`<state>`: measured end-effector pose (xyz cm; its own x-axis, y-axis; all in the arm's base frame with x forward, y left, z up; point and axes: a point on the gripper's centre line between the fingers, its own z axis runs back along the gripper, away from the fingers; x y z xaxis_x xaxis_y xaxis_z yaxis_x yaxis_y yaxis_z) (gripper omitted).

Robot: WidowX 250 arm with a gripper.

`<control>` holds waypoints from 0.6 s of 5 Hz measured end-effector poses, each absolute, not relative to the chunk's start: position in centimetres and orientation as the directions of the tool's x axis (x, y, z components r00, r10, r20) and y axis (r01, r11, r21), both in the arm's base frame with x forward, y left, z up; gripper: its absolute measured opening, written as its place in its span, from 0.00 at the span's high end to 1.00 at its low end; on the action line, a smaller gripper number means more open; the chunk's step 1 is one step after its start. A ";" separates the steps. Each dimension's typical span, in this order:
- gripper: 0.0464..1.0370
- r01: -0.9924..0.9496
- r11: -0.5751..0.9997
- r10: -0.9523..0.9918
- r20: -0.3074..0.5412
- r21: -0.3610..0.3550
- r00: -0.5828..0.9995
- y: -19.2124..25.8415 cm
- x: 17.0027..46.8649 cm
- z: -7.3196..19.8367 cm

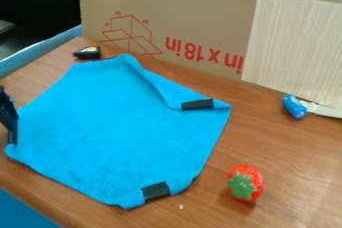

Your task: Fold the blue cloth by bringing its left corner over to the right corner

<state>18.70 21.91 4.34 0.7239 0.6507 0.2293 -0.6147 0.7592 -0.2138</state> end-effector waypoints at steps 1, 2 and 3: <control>0.04 -0.611 0.778 0.626 0.253 -0.146 0.737 22.1 18.9 3.0; 0.06 -0.614 0.783 0.612 0.309 -0.102 0.728 22.7 19.5 2.7; 0.35 -0.629 0.771 0.623 0.324 -0.101 0.712 23.0 19.7 2.6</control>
<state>19.71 23.03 2.56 0.7116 0.6232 0.3243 -0.6290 0.7708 -0.1012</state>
